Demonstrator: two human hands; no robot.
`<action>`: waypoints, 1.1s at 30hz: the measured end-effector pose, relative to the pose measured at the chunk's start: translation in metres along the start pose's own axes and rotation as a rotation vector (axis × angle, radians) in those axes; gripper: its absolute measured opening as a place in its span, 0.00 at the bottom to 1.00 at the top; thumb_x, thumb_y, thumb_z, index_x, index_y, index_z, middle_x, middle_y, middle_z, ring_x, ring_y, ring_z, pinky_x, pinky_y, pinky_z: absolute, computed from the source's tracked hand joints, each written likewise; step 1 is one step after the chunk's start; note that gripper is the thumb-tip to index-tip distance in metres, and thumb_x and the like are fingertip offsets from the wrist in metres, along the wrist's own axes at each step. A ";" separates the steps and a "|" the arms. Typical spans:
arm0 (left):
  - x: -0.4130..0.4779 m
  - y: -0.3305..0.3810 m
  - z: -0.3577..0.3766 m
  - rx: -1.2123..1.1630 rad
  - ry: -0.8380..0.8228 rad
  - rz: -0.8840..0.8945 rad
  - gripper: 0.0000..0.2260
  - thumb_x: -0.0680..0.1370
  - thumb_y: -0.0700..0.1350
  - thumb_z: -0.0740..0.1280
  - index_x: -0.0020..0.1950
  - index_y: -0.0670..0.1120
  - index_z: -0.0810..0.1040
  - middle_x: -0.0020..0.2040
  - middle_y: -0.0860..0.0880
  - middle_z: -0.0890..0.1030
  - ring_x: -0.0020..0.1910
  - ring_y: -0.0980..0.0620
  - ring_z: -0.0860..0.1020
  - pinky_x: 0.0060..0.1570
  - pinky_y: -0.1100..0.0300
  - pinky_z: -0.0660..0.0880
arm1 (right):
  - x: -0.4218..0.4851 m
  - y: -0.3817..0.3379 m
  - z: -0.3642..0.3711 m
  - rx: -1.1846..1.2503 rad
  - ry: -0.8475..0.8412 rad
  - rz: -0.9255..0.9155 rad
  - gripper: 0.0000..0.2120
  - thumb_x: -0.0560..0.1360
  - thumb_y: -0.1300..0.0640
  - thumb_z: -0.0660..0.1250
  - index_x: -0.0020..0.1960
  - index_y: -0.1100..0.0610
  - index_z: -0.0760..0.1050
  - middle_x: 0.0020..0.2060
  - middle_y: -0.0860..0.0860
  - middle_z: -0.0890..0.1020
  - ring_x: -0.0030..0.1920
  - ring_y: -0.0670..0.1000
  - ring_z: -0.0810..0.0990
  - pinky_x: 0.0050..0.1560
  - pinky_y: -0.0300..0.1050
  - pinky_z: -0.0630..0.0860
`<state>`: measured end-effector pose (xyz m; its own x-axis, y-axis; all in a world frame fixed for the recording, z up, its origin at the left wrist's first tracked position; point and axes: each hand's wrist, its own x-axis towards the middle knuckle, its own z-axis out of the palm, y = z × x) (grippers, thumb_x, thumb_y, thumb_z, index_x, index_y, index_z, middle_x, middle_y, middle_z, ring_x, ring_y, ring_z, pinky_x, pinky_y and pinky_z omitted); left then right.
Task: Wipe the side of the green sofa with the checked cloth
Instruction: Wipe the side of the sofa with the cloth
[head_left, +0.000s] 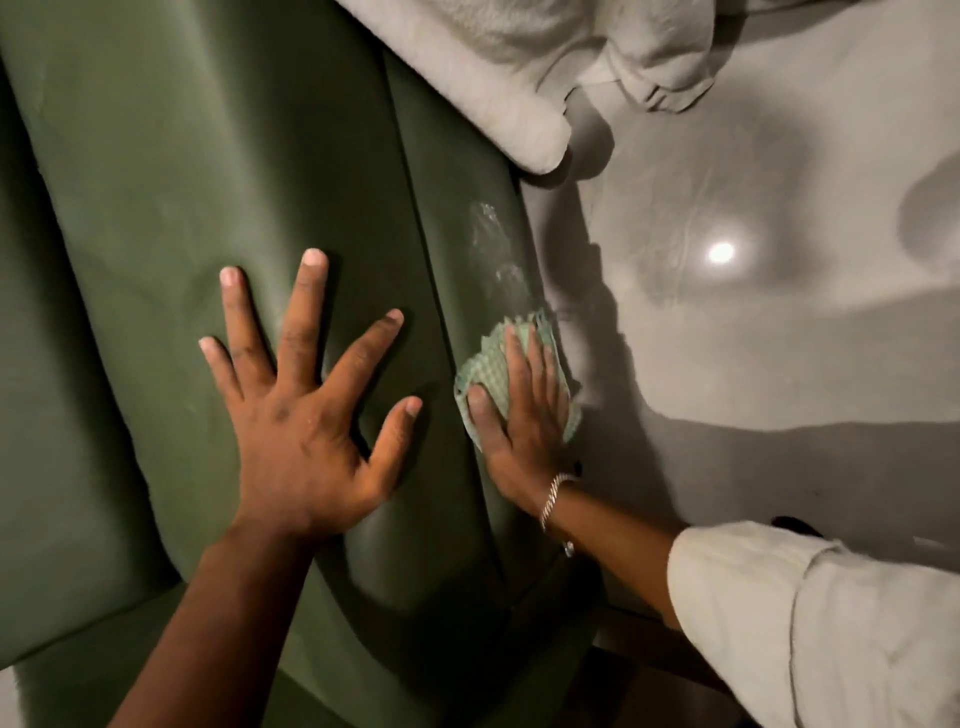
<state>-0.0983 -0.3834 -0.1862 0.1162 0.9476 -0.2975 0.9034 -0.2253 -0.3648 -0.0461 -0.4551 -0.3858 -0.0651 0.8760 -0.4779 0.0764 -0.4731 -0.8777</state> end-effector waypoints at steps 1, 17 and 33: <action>0.001 -0.001 0.000 -0.006 -0.003 -0.003 0.26 0.74 0.63 0.61 0.70 0.55 0.73 0.82 0.43 0.54 0.79 0.31 0.43 0.72 0.27 0.50 | 0.017 -0.008 0.001 -0.016 0.020 -0.043 0.34 0.76 0.32 0.46 0.79 0.43 0.49 0.81 0.49 0.55 0.81 0.55 0.52 0.76 0.66 0.56; 0.027 -0.006 -0.005 0.004 0.002 -0.002 0.28 0.73 0.65 0.61 0.70 0.56 0.73 0.82 0.44 0.54 0.79 0.32 0.43 0.69 0.25 0.55 | 0.085 -0.017 -0.016 0.023 0.007 -0.097 0.35 0.75 0.35 0.46 0.79 0.49 0.53 0.81 0.53 0.55 0.81 0.55 0.53 0.77 0.62 0.57; 0.022 -0.005 -0.009 0.033 -0.067 -0.015 0.31 0.72 0.66 0.61 0.73 0.58 0.68 0.83 0.48 0.49 0.80 0.34 0.40 0.67 0.22 0.56 | 0.074 -0.032 -0.011 0.017 -0.004 -0.154 0.34 0.77 0.37 0.48 0.79 0.49 0.51 0.81 0.54 0.54 0.81 0.56 0.52 0.77 0.64 0.56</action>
<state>-0.0969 -0.3593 -0.1831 0.0741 0.9337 -0.3502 0.8905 -0.2201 -0.3983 -0.0422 -0.3739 -0.3928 -0.0788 0.9381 -0.3373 0.0487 -0.3344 -0.9412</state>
